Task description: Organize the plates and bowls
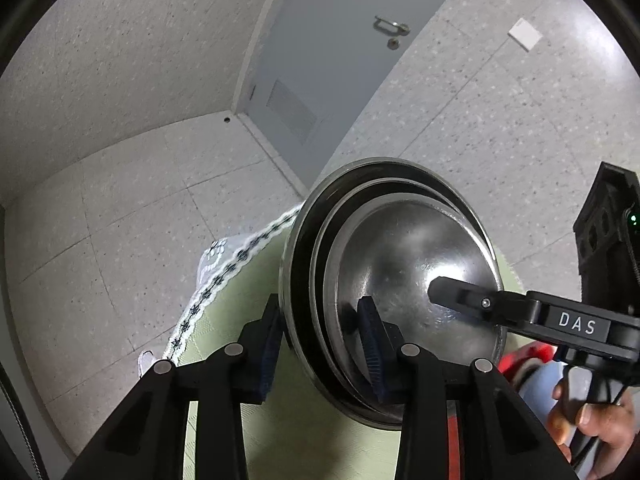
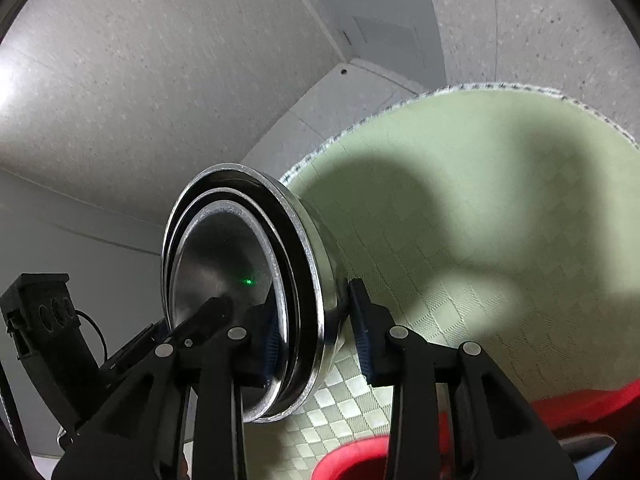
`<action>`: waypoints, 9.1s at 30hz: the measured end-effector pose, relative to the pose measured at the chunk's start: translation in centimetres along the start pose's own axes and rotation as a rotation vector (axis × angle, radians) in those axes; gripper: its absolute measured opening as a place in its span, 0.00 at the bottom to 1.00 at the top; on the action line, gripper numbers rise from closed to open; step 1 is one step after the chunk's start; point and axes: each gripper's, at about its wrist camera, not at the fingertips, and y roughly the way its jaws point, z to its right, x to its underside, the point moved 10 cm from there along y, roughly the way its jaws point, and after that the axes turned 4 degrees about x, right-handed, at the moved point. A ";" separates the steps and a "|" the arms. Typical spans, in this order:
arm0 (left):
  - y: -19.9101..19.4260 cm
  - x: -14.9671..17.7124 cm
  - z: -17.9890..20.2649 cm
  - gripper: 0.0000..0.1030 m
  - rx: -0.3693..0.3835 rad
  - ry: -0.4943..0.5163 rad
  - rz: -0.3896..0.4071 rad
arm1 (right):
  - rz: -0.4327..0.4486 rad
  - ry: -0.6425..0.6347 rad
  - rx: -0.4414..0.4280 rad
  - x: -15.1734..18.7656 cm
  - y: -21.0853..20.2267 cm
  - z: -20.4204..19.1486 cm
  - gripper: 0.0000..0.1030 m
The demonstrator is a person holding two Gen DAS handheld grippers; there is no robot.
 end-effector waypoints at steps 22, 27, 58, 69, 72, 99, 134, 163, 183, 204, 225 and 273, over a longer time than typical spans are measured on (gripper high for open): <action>-8.6 10.6 15.8 0.31 0.109 0.247 0.001 | 0.185 0.063 0.049 10.3 -16.7 7.4 0.31; -7.4 13.7 17.1 0.31 0.078 0.262 -0.046 | 0.153 0.099 0.052 13.3 -16.4 10.1 0.31; -6.2 17.6 20.4 0.68 -0.004 0.341 -0.029 | 0.257 0.043 0.246 17.9 -17.0 11.9 0.48; -19.6 23.0 16.7 0.97 0.031 0.468 0.176 | 0.528 0.095 0.392 26.7 -24.1 5.1 0.69; -24.0 25.7 14.7 0.98 0.035 0.521 0.233 | 0.606 0.126 0.427 30.7 -25.6 2.2 0.72; -57.3 60.1 -1.2 0.99 0.092 0.643 0.518 | 0.971 0.137 0.645 65.2 -35.6 -15.1 1.00; -68.3 75.2 -7.9 0.99 0.102 0.644 0.594 | 1.040 0.073 0.663 80.2 -36.1 -20.8 1.00; -67.9 74.8 -7.6 0.99 0.108 0.641 0.612 | 1.040 0.065 0.664 80.3 -36.8 -21.3 1.00; -67.7 74.9 -7.5 0.99 0.105 0.646 0.623 | 1.042 0.070 0.662 80.1 -36.9 -21.2 1.00; -67.7 74.5 -7.7 0.99 0.109 0.652 0.624 | 1.048 0.076 0.666 80.5 -36.6 -21.6 1.00; -67.7 74.2 -7.8 0.99 0.115 0.649 0.616 | 1.042 0.076 0.664 80.2 -36.6 -21.4 1.00; -60.8 68.6 -4.7 0.99 0.067 0.668 0.595 | 0.963 0.125 0.664 73.8 -34.5 -17.1 1.00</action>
